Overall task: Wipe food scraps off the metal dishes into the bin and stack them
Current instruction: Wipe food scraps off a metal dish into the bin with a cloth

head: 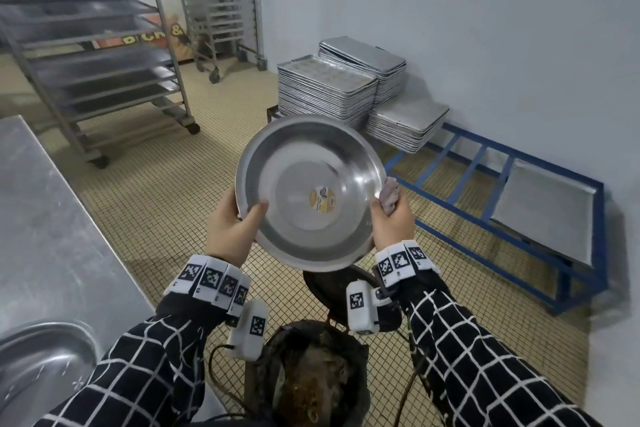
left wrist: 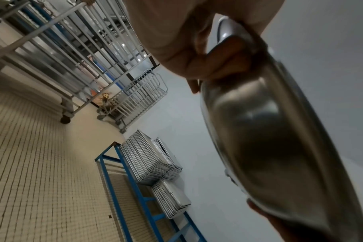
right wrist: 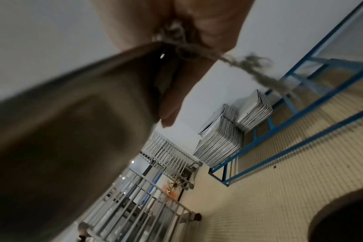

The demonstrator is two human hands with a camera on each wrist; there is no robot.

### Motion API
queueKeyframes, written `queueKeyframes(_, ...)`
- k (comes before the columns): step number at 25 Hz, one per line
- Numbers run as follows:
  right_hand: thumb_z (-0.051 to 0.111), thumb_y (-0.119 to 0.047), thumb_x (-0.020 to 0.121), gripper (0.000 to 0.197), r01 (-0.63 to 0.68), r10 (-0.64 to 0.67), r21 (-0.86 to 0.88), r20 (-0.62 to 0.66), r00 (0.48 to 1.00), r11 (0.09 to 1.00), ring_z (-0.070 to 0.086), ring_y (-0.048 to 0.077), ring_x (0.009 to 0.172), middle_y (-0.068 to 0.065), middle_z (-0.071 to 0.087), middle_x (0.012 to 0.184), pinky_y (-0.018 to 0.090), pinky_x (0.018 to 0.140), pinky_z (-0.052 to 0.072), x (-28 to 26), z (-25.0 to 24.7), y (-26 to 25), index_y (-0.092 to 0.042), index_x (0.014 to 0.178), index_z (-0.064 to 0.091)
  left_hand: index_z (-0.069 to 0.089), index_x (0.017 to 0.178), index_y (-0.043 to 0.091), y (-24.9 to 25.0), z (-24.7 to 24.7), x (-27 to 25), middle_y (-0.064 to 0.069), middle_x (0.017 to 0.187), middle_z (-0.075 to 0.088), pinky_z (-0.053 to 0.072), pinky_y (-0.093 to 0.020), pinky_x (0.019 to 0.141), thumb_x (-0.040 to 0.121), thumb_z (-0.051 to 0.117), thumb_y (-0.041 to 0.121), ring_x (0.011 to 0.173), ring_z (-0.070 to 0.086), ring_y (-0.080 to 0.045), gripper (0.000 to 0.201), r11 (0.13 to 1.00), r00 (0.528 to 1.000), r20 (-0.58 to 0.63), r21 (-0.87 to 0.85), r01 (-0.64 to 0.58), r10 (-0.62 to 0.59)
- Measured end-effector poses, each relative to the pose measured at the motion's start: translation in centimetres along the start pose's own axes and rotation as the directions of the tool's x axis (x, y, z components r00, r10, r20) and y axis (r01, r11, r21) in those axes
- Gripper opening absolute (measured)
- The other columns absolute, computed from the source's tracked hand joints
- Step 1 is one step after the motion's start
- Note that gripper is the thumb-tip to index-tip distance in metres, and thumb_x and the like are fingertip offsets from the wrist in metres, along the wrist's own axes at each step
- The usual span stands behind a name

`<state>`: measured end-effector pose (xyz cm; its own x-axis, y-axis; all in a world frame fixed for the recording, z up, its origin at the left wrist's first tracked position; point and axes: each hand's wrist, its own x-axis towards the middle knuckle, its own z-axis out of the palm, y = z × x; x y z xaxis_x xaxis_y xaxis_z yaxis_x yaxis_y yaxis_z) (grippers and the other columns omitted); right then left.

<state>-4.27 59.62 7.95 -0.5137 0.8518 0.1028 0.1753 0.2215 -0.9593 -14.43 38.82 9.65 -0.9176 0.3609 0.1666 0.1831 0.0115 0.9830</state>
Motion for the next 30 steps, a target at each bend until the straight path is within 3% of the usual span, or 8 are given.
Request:
queueKeyframes(4,0.057,-0.017,0.093,0.03,-0.093,0.117,0.213,-0.101,0.988,0.973,0.061,0.01,0.085,-0.003,0.062,0.103,0.023,0.071,0.051,-2.4,1.7,-0.7,-0.014,0.122,0.048,0.037,0.128,0.035,-0.2,0.8,-0.4,0.001,0.113,0.06,0.059,-0.03,0.068,0.084,0.068,0.009,0.095,0.067,-0.014,0.06,0.996,0.982,0.169,-0.052,-0.072,0.08)
queueKeyframes(8,0.051,-0.024,0.097,0.022,-0.038,0.053,0.243,-0.057,0.997,0.969,0.057,0.0,0.084,-0.02,0.055,0.093,0.02,0.074,0.048,-3.8,2.3,-1.4,-0.027,0.119,0.047,0.049,0.115,0.025,0.1,1.2,-0.6,-0.004,0.102,0.065,0.059,-0.032,0.066,0.088,0.061,0.007,0.09,0.068,-0.023,0.034,0.988,0.994,0.075,-0.132,0.085,-0.076)
queueKeyframes(12,0.048,-0.027,0.098,0.019,-0.036,0.037,0.078,-0.007,0.999,0.996,0.059,0.003,0.085,-0.009,0.06,0.092,0.028,0.082,0.052,-3.9,2.1,-0.8,-0.016,0.112,0.055,0.048,0.117,0.022,0.0,-0.3,0.6,-0.004,0.099,0.062,0.056,-0.033,0.062,0.091,0.053,0.005,0.086,0.065,-0.022,0.032,0.967,0.979,-0.042,-0.17,0.19,-0.2)
queueKeyframes(16,0.053,-0.03,0.095,0.038,0.153,-0.148,-0.115,0.053,0.988,0.982,0.054,0.013,0.107,0.005,0.047,0.123,0.023,0.089,0.049,-4.7,3.5,-0.8,-0.011,0.127,0.052,0.048,0.116,0.024,-0.3,-0.9,1.4,-0.006,0.096,0.063,0.055,-0.04,0.066,0.093,0.051,0.01,0.078,0.064,-0.024,0.028,0.98,0.98,-0.038,-0.037,0.194,-0.195)
queueKeyframes(20,0.047,-0.044,0.094,0.052,0.549,-0.328,-0.328,0.535,0.779,0.769,0.024,0.015,0.135,0.001,0.028,0.147,0.029,0.112,0.025,-7.4,5.7,-1.6,-0.019,0.14,0.042,0.052,0.101,0.023,0.3,0.1,1.1,-0.006,0.087,0.061,0.052,-0.04,0.065,0.095,0.051,0.014,0.074,0.06,-0.024,0.012,0.982,0.983,-0.01,-0.052,0.182,-0.183)
queueKeyframes(24,0.024,-0.057,0.097,0.069,0.758,-0.418,-0.319,0.681,0.601,0.569,0.024,0.019,0.143,0.007,0.029,0.154,0.035,0.117,0.024,-8.7,6.1,0.2,-0.011,0.148,0.03,0.055,0.098,0.028,1.1,-0.1,1.5,-0.003,0.09,0.061,0.051,-0.037,0.067,0.096,0.052,0.021,0.079,0.059,-0.022,0.008,0.984,0.985,0.004,-0.058,0.171,-0.171)
queueKeyframes(27,0.005,-0.058,0.096,0.072,0.763,-0.279,-0.512,0.725,0.63,0.394,0.016,0.02,0.146,0.006,0.021,0.157,0.04,0.118,0.02,-6.2,4.5,1.7,-0.014,0.151,0.02,0.055,0.095,0.031,1.4,-1.0,1.9,-0.001,0.09,0.063,0.052,-0.035,0.063,0.096,0.051,0.021,0.076,0.06,-0.02,0.011,0.99,0.99,0.017,-0.017,0.143,-0.142)
queueKeyframes(30,-0.002,-0.055,0.094,0.07,0.648,-0.162,-0.693,0.634,0.756,0.317,0.002,0.021,0.147,0.004,0.006,0.16,0.039,0.119,0.004,-3.5,3.2,2.5,-0.017,0.152,0.009,0.054,0.11,0.027,1.7,-1.0,1.8,0.002,0.088,0.065,0.052,-0.031,0.059,0.097,0.05,0.018,0.073,0.063,-0.017,0.017,0.991,0.991,0.044,-0.033,0.128,-0.127)
